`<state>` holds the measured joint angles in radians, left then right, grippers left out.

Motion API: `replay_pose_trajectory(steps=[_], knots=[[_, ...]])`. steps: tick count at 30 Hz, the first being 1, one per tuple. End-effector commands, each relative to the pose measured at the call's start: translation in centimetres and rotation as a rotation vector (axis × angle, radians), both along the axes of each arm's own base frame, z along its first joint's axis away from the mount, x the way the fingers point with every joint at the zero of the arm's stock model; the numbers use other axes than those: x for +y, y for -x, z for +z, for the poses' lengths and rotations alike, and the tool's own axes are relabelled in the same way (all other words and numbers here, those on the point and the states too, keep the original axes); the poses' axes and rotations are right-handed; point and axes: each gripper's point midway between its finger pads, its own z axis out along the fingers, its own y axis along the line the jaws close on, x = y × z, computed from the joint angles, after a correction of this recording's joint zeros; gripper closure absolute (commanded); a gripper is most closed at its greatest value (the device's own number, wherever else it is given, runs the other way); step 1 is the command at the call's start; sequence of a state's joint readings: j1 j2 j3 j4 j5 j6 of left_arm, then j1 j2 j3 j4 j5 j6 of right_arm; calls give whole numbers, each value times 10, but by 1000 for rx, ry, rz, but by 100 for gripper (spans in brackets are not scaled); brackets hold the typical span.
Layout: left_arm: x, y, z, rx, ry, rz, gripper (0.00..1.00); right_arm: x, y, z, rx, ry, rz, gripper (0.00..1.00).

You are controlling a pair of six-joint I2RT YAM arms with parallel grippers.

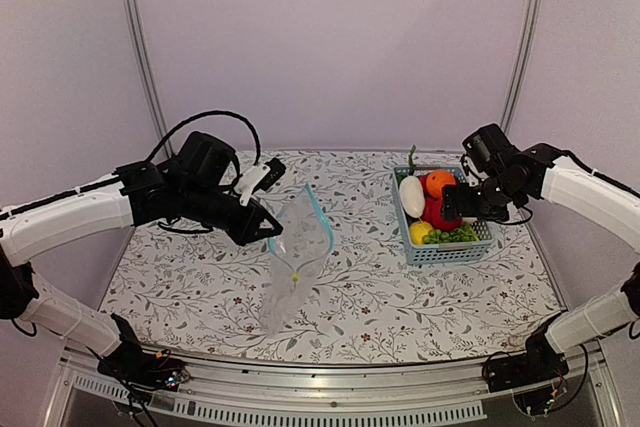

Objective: Place the food in the zip-top bag and seal the zipper
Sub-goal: Pick up the fake vegetable from the bin.

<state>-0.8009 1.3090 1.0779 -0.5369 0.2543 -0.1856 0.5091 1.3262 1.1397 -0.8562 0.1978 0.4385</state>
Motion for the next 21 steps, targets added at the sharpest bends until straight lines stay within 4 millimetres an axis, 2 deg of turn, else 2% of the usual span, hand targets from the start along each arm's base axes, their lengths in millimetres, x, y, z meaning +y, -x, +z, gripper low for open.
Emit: replay_pose_trajectory(steps=[1,9,21], knots=[[5,-4,1,-11,8,13,100,9,-19,-7,4,-12,41,2],[5,-4,1,-9,10,11,100,5,-44,-28,22,29,10,9],[5,-3,4,-14,15,10,100,9,-61,-48,31,54,8,17]])
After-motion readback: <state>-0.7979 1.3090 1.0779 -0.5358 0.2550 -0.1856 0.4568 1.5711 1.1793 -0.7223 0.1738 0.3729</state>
